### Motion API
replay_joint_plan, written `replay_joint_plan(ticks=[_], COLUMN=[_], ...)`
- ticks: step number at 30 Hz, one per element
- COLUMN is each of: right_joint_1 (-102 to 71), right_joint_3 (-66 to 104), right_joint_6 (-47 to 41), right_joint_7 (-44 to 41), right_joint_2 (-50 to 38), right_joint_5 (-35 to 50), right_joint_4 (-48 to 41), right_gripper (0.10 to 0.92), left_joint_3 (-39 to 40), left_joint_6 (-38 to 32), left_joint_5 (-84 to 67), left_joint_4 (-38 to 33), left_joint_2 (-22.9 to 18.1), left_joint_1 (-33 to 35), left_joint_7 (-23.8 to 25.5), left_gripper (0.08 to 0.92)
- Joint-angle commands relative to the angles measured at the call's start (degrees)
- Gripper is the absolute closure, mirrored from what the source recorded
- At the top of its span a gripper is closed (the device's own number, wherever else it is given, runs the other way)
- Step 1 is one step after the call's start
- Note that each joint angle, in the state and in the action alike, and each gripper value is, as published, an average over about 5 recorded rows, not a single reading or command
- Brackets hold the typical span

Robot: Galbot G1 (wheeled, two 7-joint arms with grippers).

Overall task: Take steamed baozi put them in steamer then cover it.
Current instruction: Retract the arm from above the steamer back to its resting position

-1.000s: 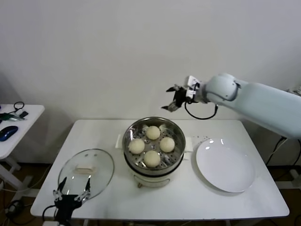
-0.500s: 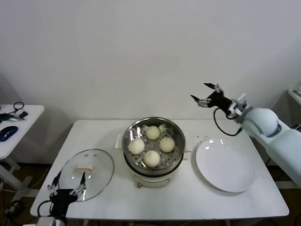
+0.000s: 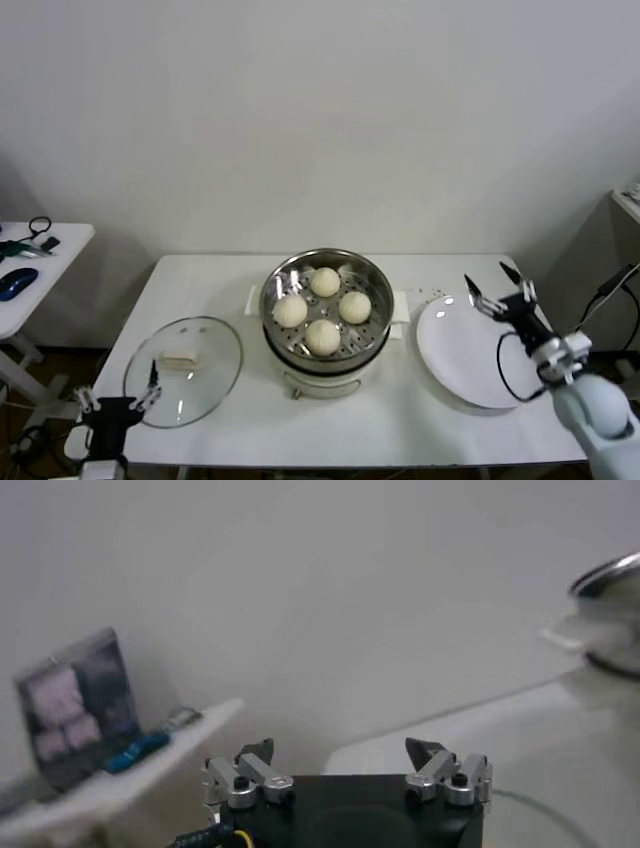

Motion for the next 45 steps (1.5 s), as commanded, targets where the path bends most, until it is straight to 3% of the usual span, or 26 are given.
replay_joint_plan(ticks=[1,8,18,29,45], right_joint_1=[-19.0,-18.6,-19.5,-20.1,-21.6], right_joint_3=[9.5,6.4,4.2,4.4,5.7], right_joint_6=[9.9,11.3,11.1,10.9,11.2], right_joint_7=[1.2,1.5,2.1,2.2,2.1], right_joint_2=[12.6,16.5,21.2,23.2,24.1], right_joint_5=[-2.4,-3.2,-7.7,-8.5,-8.7], right_joint_4=[-1.0,-2.6,-0.4,0.6,1.8], right_gripper=[0.203,0.203,0.203,0.203,0.203], left_joint_3=[-0.3,0.9,3.3,4.8,7.1], left_joint_6=[-3.2,-8.9,-7.0,-7.6,-7.5], left_joint_5=[19.9,44.6,65.3,68.1,66.3], left_joint_4=[1.4,7.8,22.1,29.4,38.4], left_joint_2=[1.4,5.6,4.4,3.9,6.1], left_joint_1=[0.0,3.2,-3.4,-11.3,-20.4], left_joint_7=[-10.0,-17.1,-22.9,-22.8,-18.2], left_gripper=[0.177,0.177,0.177,0.177,0.177])
